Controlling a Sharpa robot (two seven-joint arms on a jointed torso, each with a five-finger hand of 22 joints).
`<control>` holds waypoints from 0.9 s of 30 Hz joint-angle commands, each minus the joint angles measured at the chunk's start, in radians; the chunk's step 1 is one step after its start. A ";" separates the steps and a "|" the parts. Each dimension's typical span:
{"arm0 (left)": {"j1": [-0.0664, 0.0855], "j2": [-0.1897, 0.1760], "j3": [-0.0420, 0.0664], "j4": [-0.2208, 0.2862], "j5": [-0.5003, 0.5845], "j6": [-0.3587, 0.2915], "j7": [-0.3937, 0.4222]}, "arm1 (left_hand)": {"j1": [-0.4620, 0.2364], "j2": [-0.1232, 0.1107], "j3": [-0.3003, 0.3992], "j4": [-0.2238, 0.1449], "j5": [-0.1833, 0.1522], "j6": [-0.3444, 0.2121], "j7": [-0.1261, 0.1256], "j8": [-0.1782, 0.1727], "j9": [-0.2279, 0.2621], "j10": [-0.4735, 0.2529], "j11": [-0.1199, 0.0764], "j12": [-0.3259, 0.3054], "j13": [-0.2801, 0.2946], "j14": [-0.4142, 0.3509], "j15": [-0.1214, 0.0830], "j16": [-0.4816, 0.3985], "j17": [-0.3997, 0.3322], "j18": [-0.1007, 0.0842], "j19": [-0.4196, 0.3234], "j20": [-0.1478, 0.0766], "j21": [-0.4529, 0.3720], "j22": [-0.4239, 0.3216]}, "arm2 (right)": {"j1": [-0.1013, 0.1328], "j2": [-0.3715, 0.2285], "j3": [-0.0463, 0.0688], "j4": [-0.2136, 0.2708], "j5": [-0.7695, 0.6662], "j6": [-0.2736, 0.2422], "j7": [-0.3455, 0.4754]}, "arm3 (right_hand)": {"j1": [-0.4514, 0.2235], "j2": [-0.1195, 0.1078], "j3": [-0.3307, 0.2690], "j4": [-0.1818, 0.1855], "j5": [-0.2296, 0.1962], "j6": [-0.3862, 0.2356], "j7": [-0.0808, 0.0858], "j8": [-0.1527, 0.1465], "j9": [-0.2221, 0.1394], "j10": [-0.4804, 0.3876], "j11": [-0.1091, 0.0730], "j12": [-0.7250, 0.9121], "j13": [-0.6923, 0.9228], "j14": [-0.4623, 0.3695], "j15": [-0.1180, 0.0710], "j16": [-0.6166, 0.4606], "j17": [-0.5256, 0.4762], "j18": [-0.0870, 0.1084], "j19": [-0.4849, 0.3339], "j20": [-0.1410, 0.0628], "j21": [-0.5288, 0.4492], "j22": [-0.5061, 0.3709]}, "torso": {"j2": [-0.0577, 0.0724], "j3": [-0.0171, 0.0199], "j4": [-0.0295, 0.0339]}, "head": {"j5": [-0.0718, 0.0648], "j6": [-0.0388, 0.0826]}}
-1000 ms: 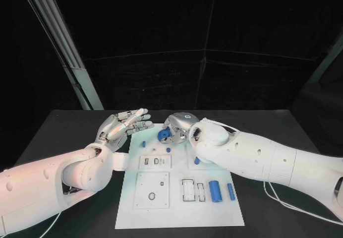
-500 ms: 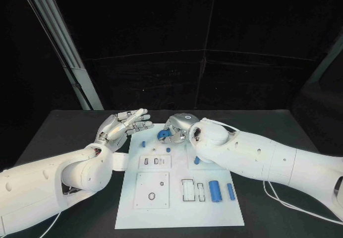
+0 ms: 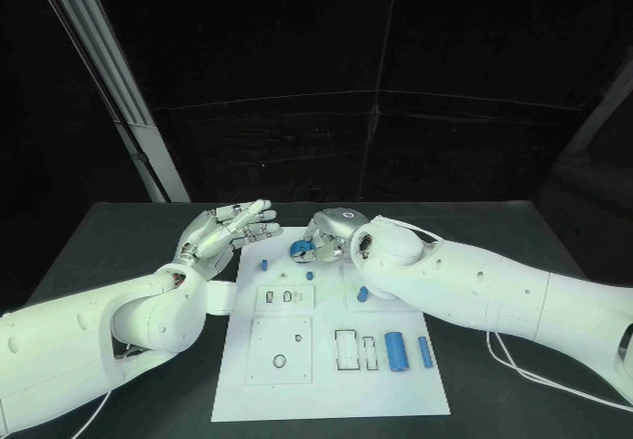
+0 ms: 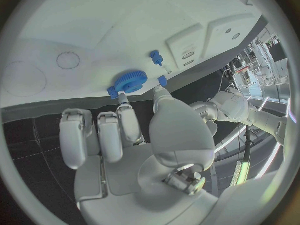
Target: Assemble the parts on the task board
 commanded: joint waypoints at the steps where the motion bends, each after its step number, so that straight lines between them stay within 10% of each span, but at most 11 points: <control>1: 0.002 -0.001 0.001 0.002 -0.002 0.014 0.001 | 0.000 0.011 0.001 -0.006 -0.002 -0.005 0.019 -0.004 -0.001 -0.009 0.002 -0.007 -0.001 0.001 0.010 -0.005 0.001 0.007 0.006 0.003 -0.006 -0.002 | 0.000 -0.007 -0.001 0.007 0.005 -0.068 0.003 | 0.015 0.000 -0.008 0.000 0.003 -0.008 0.000 0.002 -0.002 0.000 0.003 0.003 0.057 0.079 0.007 -0.004 0.163 -0.004 0.023 0.005 0.000 0.152 | 0.000 0.0004 -0.0008 | 0.000 0.000; 14: 0.002 -0.004 0.001 0.001 -0.002 0.015 0.001 | 0.001 0.012 0.002 -0.007 -0.002 -0.006 0.019 -0.005 -0.001 -0.010 0.002 -0.007 -0.001 0.001 0.010 -0.006 0.001 0.007 0.006 0.003 -0.007 -0.002 | -0.001 -0.083 -0.001 0.066 0.062 -0.193 0.094 | 0.091 0.009 -0.025 -0.012 0.031 0.010 -0.005 0.006 0.000 0.002 -0.002 0.004 0.059 0.078 0.003 -0.007 0.158 -0.004 0.023 0.003 -0.001 0.152 | -0.001 0.0010 -0.0009 | -0.005 0.002; 27: 0.002 -0.007 0.001 -0.008 -0.025 0.032 0.000 | 0.003 0.016 0.014 -0.021 -0.002 0.009 0.012 0.001 0.001 0.007 -0.005 -0.001 0.001 0.016 0.005 -0.006 0.006 0.008 0.016 0.000 -0.007 -0.003 | -0.003 -0.372 -0.002 0.116 0.494 -0.170 0.396 | 0.327 0.002 -0.031 -0.137 0.045 0.071 -0.027 0.023 0.003 -0.055 -0.025 -0.092 -0.020 0.054 -0.018 -0.067 0.063 0.020 -0.053 -0.017 -0.050 0.048 | -0.004 0.0075 -0.0177 | -0.013 0.015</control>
